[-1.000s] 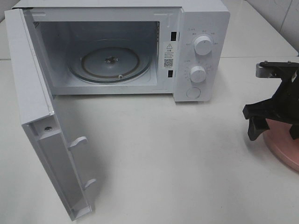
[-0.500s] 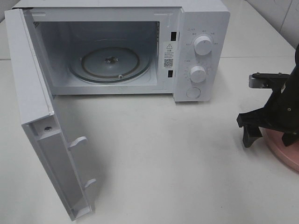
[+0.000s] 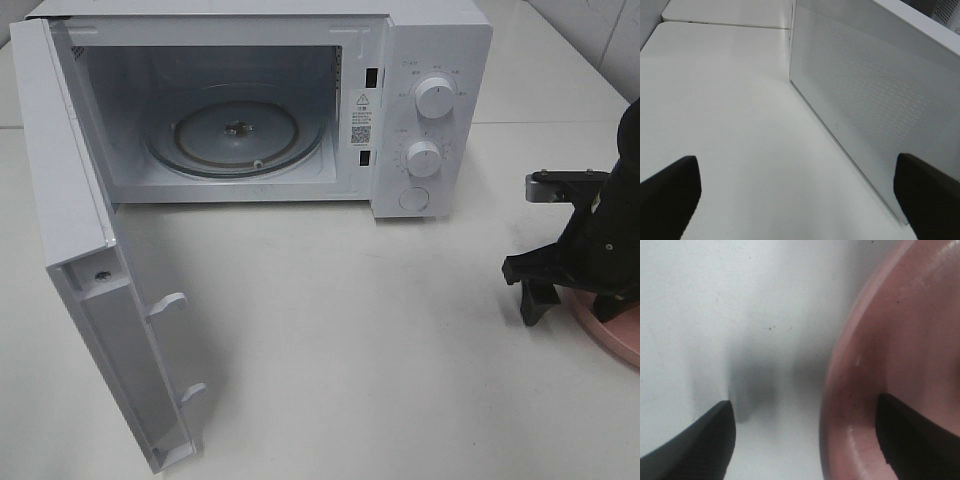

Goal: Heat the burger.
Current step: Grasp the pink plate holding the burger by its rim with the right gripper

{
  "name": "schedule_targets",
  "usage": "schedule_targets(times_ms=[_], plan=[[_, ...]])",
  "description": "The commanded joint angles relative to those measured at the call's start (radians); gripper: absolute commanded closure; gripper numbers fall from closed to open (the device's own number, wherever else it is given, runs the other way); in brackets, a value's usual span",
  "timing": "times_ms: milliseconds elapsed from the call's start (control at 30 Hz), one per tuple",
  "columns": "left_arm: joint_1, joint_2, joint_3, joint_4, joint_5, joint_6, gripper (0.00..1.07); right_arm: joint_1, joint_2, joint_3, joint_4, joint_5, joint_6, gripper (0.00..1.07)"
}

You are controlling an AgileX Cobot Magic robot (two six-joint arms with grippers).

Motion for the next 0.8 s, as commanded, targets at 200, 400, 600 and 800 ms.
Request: schedule_targets(times_ms=[200,400,600,800], plan=[[-0.003,-0.019,0.003,-0.001,-0.003,0.001,0.04,-0.006,0.006,-0.002,-0.008,0.009,0.012,0.44],[-0.003,-0.019,0.003,-0.001,-0.003,0.001,0.04,-0.006,0.006,-0.002,-0.009,0.02,0.017,0.75],[-0.003,-0.019,0.003,-0.001,-0.003,0.001,0.04,-0.006,0.006,-0.001,-0.009,0.003,0.012,0.98],[-0.003,-0.019,0.003,-0.001,-0.003,0.001,0.04,-0.006,0.006,-0.001,-0.02,-0.006,0.017,1.07]])
